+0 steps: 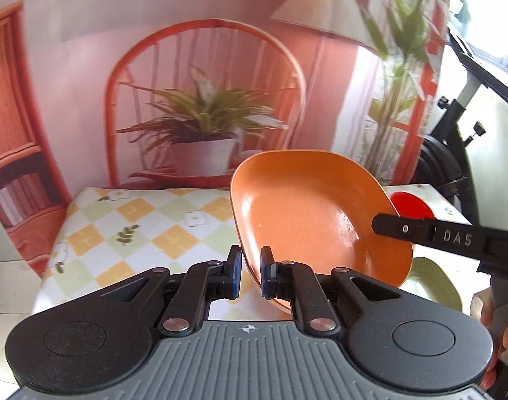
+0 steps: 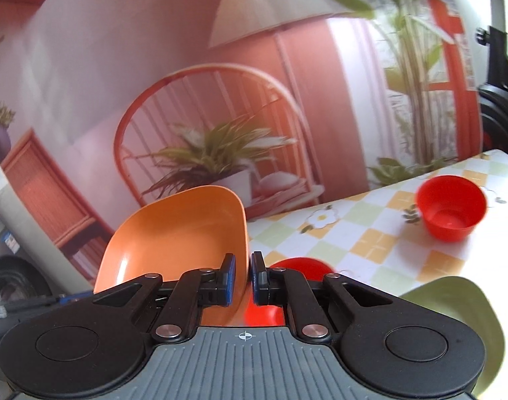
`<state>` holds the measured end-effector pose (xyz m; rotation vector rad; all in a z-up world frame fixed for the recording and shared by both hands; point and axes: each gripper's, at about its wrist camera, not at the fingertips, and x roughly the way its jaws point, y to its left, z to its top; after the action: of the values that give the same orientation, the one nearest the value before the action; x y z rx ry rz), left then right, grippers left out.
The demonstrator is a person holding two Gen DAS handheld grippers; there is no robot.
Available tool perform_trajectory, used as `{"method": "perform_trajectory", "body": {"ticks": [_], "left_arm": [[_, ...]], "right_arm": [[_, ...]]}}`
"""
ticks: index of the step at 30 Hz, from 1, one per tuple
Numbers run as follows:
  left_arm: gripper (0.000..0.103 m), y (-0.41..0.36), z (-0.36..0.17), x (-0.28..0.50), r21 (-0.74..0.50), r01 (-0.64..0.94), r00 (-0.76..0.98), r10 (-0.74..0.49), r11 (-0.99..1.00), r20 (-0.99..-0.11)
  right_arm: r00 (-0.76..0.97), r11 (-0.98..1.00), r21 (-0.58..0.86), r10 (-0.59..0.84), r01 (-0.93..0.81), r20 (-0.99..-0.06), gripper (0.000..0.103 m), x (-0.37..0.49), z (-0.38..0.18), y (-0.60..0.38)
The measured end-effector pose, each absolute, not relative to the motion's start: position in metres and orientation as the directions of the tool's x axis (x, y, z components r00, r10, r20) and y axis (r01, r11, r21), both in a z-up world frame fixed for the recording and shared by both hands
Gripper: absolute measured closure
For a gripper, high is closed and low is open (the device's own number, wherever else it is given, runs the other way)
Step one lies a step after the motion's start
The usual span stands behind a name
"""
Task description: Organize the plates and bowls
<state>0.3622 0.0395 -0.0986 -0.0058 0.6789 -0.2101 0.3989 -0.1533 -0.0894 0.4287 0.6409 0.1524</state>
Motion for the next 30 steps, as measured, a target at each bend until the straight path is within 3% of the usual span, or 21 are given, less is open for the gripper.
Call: {"method": "perform_trajectory", "body": {"ticks": [12,30], "left_arm": [[0.088,-0.053,-0.118,0.352,-0.114,0.326,0.694,-0.319,0.939,-0.646],[0.086,-0.128,-0.165,0.361,-0.121,0.393,0.558,-0.341,0.911,-0.756]], "right_arm": [[0.806,0.926,0.368,0.154,0.084,-0.571,0.094,0.367,-0.097,-0.253],[0.758,0.921,0.345,0.095,0.179,-0.645,0.094,0.349,-0.149,-0.325]]}}
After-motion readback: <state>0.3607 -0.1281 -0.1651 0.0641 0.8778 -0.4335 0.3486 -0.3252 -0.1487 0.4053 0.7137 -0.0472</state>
